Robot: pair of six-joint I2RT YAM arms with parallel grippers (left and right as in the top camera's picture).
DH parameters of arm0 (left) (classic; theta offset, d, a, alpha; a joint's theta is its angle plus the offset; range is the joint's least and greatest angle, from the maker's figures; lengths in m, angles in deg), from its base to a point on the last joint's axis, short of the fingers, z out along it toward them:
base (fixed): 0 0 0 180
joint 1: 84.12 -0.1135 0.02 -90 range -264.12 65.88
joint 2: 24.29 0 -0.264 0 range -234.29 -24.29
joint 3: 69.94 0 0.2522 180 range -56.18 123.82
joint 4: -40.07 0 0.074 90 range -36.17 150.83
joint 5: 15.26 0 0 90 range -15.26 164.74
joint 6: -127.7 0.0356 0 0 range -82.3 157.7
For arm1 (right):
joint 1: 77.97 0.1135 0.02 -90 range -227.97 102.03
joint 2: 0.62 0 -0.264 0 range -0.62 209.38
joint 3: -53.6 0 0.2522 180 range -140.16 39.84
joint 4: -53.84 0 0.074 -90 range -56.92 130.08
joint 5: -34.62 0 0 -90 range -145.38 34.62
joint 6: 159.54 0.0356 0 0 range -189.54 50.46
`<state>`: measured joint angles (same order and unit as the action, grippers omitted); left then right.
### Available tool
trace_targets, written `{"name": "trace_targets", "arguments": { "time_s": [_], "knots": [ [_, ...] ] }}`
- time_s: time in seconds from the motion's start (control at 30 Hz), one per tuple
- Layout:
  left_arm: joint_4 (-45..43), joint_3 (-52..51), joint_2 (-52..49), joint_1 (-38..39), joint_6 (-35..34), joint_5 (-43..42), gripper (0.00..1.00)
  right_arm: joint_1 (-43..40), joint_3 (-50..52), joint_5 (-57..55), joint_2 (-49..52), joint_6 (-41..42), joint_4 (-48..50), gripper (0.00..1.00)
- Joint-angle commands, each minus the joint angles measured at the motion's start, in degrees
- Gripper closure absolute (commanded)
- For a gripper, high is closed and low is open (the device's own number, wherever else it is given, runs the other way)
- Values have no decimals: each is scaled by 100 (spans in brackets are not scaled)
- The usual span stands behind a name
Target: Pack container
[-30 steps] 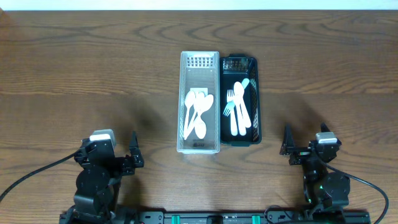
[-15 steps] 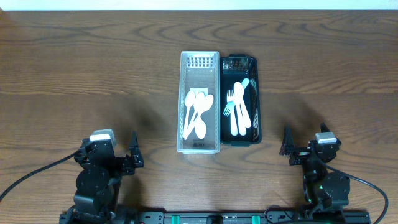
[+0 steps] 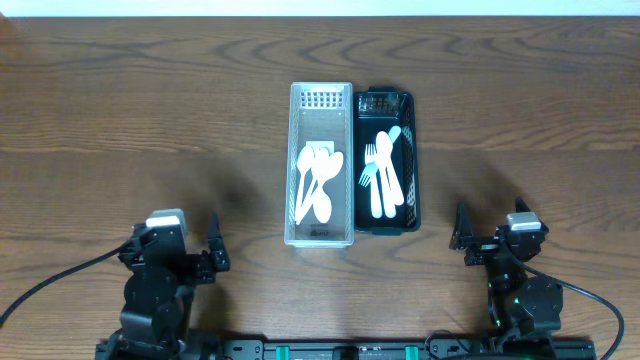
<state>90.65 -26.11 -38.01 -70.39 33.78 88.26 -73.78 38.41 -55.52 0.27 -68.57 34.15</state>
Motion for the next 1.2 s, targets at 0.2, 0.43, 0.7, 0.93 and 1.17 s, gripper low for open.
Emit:
{"name": "trace_targets", "arguments": {
  "time_s": [0.2,0.43,0.7,0.93,1.17],
  "knots": [
    [256,-26,85,-166,435,136,2,37,33,42,-52,-63,15,1],
    [-1738,-994,645,-868,994,-439,2,37,33,39,-52,-63,15,1],
    [-4218,-2739,1283,-1019,1185,-863,2,37,33,39,-52,-63,15,1],
    [-4002,-2983,1362,-1014,1296,-1161,2,37,33,39,-52,-63,15,1],
    [-3259,-2981,1362,-986,848,-1307,2,37,33,42,-52,-63,15,1]
  ]
}}
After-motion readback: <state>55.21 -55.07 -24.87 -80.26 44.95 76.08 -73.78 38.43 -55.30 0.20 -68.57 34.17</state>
